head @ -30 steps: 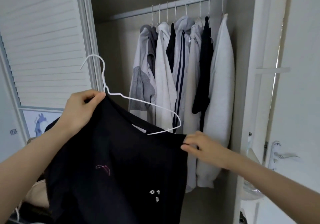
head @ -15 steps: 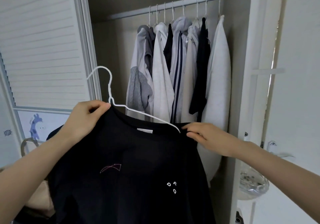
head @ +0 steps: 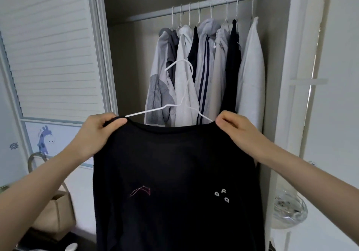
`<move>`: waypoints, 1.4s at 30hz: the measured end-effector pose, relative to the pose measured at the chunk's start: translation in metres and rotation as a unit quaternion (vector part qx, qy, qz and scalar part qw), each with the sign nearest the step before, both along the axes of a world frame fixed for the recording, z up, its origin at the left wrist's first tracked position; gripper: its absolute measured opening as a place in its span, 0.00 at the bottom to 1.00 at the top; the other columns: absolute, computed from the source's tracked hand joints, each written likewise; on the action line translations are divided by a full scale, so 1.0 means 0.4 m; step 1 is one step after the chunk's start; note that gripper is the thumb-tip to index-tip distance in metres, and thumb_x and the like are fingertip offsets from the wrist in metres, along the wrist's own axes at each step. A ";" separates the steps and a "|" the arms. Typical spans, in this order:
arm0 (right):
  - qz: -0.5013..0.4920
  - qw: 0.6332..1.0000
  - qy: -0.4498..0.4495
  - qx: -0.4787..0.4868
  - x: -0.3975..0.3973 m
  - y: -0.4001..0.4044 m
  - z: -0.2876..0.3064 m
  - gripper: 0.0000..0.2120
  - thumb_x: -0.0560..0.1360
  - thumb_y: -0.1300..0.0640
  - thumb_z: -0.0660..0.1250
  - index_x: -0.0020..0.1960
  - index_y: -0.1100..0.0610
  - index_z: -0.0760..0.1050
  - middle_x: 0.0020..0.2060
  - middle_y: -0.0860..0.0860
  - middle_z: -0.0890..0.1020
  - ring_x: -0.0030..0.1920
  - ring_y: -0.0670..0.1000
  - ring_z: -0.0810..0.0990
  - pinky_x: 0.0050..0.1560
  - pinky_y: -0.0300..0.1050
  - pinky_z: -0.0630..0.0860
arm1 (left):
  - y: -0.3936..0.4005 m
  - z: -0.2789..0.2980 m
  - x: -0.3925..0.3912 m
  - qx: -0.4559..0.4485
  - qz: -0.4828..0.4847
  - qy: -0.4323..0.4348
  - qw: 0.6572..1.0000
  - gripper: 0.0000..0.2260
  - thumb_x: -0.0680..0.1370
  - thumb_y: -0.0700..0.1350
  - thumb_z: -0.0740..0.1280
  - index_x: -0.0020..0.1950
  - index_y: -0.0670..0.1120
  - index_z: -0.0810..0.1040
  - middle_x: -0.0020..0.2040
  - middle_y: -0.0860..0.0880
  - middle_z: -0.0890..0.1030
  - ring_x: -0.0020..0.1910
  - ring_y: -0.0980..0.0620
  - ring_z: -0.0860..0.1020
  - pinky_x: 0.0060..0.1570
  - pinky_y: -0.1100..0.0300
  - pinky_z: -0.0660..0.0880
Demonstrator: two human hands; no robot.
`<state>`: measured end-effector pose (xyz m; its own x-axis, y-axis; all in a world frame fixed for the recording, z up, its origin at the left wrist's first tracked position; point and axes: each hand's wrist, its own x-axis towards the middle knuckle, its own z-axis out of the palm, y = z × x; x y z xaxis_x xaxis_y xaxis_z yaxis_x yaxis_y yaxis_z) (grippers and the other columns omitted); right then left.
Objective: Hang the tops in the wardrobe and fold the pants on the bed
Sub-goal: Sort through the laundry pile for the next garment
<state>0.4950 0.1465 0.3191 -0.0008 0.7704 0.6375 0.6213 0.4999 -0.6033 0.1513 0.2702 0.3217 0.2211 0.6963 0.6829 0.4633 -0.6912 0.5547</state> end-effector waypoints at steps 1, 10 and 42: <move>-0.002 1.000 -0.019 0.008 0.005 0.004 0.002 0.04 0.78 0.56 0.64 0.46 0.47 0.73 0.41 0.42 0.77 0.37 0.45 0.75 0.41 0.31 0.72 | 0.006 -0.002 -0.001 0.014 0.019 -0.002 1.000 0.15 0.79 0.52 0.67 0.33 0.51 0.75 0.26 0.56 0.72 0.26 0.60 0.69 0.25 0.72 0.62; -0.003 0.999 -0.026 -0.046 0.012 0.006 0.028 0.18 0.81 0.54 0.59 0.38 0.66 0.70 0.31 0.51 0.71 0.32 0.44 0.69 0.34 0.33 0.67 | 0.039 0.000 -0.005 0.108 0.147 0.066 0.981 0.16 0.81 0.55 0.60 0.36 0.49 0.68 0.33 0.51 0.73 0.34 0.53 0.72 0.34 0.55 0.65; 0.111 0.926 0.359 0.034 -0.397 0.509 0.684 0.06 0.74 0.67 0.64 0.39 0.61 0.71 0.35 0.56 0.74 0.35 0.54 0.75 0.41 0.44 0.74 | 0.510 0.346 0.098 -0.234 -0.332 -0.045 0.913 0.26 0.73 0.67 0.59 0.72 0.66 0.66 0.67 0.52 0.77 0.62 0.47 0.79 0.62 0.45 0.75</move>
